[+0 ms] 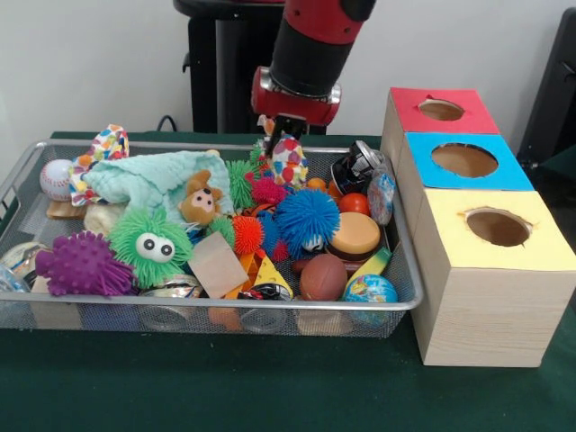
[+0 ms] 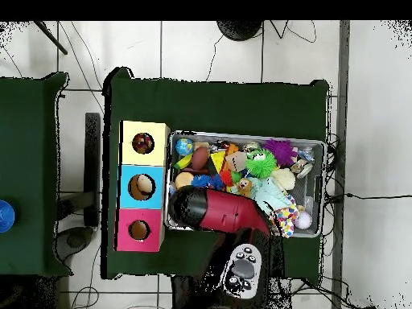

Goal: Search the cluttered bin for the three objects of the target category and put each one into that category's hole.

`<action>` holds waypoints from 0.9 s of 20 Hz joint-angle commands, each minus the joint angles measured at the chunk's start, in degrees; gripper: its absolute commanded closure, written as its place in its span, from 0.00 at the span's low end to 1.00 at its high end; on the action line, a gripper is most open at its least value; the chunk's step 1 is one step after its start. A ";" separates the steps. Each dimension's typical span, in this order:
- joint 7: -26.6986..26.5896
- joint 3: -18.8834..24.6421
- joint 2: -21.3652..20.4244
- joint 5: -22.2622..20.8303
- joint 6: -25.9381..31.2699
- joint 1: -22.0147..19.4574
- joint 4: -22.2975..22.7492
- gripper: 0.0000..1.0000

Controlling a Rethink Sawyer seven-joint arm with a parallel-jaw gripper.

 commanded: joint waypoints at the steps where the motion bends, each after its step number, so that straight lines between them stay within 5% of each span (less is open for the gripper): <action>1: 18.59 1.05 -1.89 5.22 2.19 1.72 1.14 1.00; 6: 20.72 0.55 -1.65 7.71 5.70 4.78 -2.51 1.00; 18: 29.29 -1.84 4.28 10.21 18.74 13.66 -19.08 1.00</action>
